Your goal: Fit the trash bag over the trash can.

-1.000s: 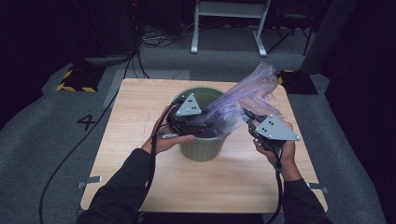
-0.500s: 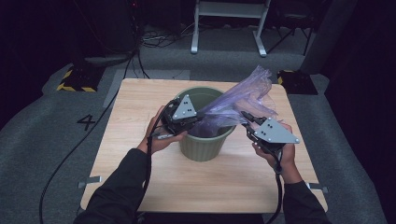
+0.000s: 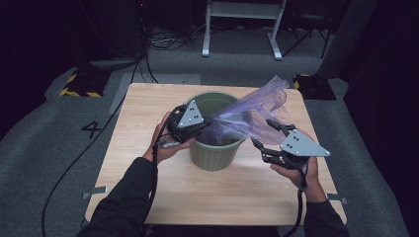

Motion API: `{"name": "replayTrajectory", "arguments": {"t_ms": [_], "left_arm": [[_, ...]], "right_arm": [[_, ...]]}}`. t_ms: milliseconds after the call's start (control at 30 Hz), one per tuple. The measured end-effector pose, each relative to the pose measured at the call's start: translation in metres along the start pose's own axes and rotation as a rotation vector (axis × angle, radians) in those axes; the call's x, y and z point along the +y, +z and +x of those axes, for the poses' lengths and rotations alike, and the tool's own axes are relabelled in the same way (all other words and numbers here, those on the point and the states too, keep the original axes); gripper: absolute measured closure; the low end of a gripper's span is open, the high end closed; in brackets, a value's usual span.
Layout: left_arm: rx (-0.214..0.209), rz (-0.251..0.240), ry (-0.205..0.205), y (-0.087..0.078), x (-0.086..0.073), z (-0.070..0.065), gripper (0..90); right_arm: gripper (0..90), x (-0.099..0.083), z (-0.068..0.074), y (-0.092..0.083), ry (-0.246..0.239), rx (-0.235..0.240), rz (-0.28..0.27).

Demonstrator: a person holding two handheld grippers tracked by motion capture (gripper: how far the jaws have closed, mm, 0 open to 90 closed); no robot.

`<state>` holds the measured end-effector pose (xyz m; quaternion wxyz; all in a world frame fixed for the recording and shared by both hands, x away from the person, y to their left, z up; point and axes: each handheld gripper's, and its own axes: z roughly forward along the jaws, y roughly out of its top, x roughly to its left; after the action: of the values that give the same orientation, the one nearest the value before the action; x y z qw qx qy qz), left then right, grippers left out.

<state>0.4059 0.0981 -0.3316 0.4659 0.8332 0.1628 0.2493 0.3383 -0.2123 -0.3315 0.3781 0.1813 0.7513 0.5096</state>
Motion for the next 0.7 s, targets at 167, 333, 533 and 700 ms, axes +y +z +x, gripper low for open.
{"name": "replayTrajectory", "arguments": {"t_ms": [167,333,533,700], "left_arm": [[0.002,-0.002,-0.002,0.000,-0.002,0.001,89.8],[0.000,-0.015,-0.010,-0.004,-0.006,0.004,89.8],[-0.003,-0.034,-0.019,-0.013,-0.011,0.010,89.3],[0.007,-0.038,-0.020,-0.017,-0.015,0.013,88.2]], "right_arm": [[29.6,-0.001,-0.007,-0.016,0.028,0.009,-0.012],[27.3,-0.008,-0.017,-0.025,0.051,-0.013,-0.007],[24.1,-0.027,-0.033,-0.016,0.131,0.001,0.057],[33.4,-0.040,-0.039,-0.004,0.189,0.058,0.098]]}}
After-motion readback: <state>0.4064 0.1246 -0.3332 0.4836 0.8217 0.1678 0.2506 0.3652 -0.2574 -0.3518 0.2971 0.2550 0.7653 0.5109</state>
